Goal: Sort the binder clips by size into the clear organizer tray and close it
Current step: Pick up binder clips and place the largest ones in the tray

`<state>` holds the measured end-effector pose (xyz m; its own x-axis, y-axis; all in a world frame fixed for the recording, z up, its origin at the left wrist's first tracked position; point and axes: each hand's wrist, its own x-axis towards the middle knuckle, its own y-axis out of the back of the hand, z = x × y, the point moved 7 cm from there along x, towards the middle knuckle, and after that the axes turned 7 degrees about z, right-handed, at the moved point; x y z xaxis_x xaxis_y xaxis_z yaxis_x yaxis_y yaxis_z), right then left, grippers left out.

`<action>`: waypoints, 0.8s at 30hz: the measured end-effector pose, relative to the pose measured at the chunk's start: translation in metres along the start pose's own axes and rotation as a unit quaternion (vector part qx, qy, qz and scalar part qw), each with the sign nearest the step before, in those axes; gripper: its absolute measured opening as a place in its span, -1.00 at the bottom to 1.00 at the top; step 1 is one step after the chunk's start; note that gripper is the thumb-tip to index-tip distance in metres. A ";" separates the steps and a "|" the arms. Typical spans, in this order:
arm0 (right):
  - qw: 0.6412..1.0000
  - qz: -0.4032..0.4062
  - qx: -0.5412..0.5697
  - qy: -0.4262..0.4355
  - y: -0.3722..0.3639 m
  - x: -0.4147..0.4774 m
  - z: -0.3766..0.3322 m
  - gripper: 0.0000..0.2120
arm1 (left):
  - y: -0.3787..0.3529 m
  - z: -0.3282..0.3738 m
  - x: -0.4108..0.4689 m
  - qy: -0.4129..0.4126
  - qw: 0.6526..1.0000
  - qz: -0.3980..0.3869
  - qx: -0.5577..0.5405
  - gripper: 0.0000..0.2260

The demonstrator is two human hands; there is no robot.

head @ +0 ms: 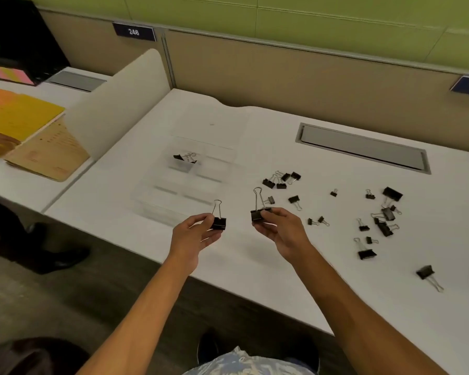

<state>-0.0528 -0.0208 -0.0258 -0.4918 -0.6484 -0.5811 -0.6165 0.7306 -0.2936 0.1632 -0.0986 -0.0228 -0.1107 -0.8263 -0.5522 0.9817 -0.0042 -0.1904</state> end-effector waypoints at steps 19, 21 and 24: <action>0.997 0.005 -0.060 0.044 -0.164 0.052 0.029 -0.88 | 0.104 0.095 0.107 -0.059 0.995 0.082 -0.016 -0.83; 0.995 0.009 -0.078 0.054 -0.178 0.070 0.024 -0.88 | 0.101 0.106 0.129 -0.066 0.995 0.081 -0.007 -0.81; 0.990 0.019 -0.114 0.079 -0.198 0.099 0.012 -0.87 | 0.093 0.125 0.167 -0.070 0.994 0.083 0.020 -0.80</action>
<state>0.0284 -0.2273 -0.0342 -0.5965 -0.6598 -0.4570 -0.7096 0.6996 -0.0839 0.2550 -0.3070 -0.0314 0.0732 -0.8881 -0.4537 0.9903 0.1184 -0.0721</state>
